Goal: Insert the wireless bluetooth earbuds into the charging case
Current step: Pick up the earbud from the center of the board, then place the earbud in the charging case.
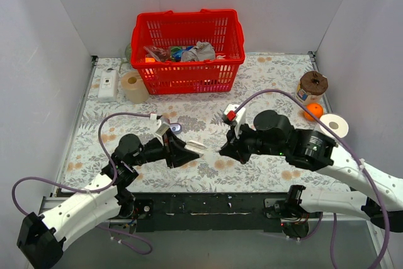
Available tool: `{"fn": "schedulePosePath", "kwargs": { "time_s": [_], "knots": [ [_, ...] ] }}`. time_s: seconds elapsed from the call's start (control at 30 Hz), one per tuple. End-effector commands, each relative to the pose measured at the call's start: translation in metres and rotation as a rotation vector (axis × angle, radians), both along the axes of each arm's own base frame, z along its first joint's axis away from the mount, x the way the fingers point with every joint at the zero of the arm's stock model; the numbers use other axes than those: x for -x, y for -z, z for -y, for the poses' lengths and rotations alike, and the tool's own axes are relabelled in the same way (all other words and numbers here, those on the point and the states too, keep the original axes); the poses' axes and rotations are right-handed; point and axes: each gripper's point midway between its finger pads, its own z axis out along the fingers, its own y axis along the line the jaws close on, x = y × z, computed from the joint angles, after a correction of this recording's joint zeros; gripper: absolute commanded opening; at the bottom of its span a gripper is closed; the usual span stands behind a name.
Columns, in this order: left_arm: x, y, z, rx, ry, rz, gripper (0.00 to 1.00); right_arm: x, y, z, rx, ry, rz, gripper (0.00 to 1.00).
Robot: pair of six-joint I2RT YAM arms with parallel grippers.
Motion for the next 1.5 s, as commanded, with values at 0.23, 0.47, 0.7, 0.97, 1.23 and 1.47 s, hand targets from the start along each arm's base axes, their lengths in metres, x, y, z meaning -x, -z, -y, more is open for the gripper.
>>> {"fn": "schedulePosePath", "kwargs": {
  "time_s": [0.23,0.47,0.7,0.97,1.23,1.47],
  "knots": [
    [0.033,-0.034,0.018,0.046,0.302,0.107,0.0,0.058,-0.032,0.002,0.074,-0.351,0.018,0.01],
    [0.034,-0.038,0.018,0.045,0.32,0.135,0.0,0.041,-0.023,-0.028,-0.031,-0.248,0.043,0.01],
    [0.037,-0.033,0.016,0.049,0.314,0.142,0.0,0.031,-0.035,-0.043,-0.101,-0.213,0.076,0.01],
    [0.043,-0.031,0.011,0.079,0.32,0.197,0.0,0.032,-0.031,-0.055,-0.092,-0.239,0.066,0.01],
    [0.049,-0.03,0.005,0.108,0.309,0.261,0.0,0.029,-0.025,-0.056,-0.059,-0.239,0.071,0.01],
    [0.048,-0.033,0.005,0.117,0.305,0.265,0.0,0.032,-0.02,-0.059,-0.057,-0.256,0.052,0.01]
  ]
}}
